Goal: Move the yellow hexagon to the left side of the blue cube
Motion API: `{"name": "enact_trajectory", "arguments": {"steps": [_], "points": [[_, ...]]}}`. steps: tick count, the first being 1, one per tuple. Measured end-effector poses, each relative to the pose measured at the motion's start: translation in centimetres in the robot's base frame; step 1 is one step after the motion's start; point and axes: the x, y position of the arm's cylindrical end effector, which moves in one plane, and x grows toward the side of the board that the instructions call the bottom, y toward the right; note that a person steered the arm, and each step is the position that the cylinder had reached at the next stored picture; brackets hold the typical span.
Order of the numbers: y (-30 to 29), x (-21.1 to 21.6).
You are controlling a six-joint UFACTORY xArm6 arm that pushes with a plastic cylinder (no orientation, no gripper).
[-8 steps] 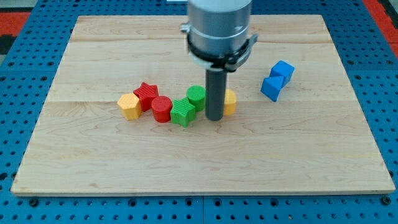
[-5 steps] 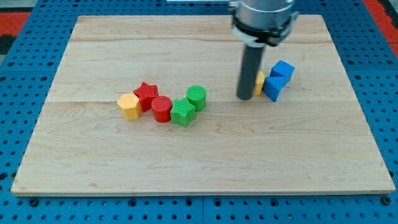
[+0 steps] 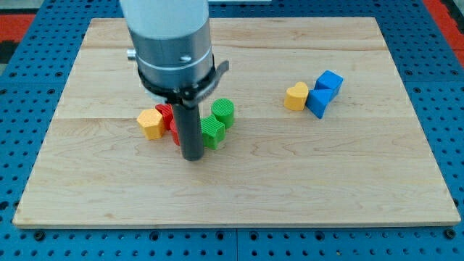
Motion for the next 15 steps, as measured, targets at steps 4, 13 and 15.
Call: {"name": "enact_trajectory", "arguments": {"steps": [4, 13, 15], "points": [[-12.8, -8.6], [-10.8, -19.4], [-9.8, -16.1]]}}
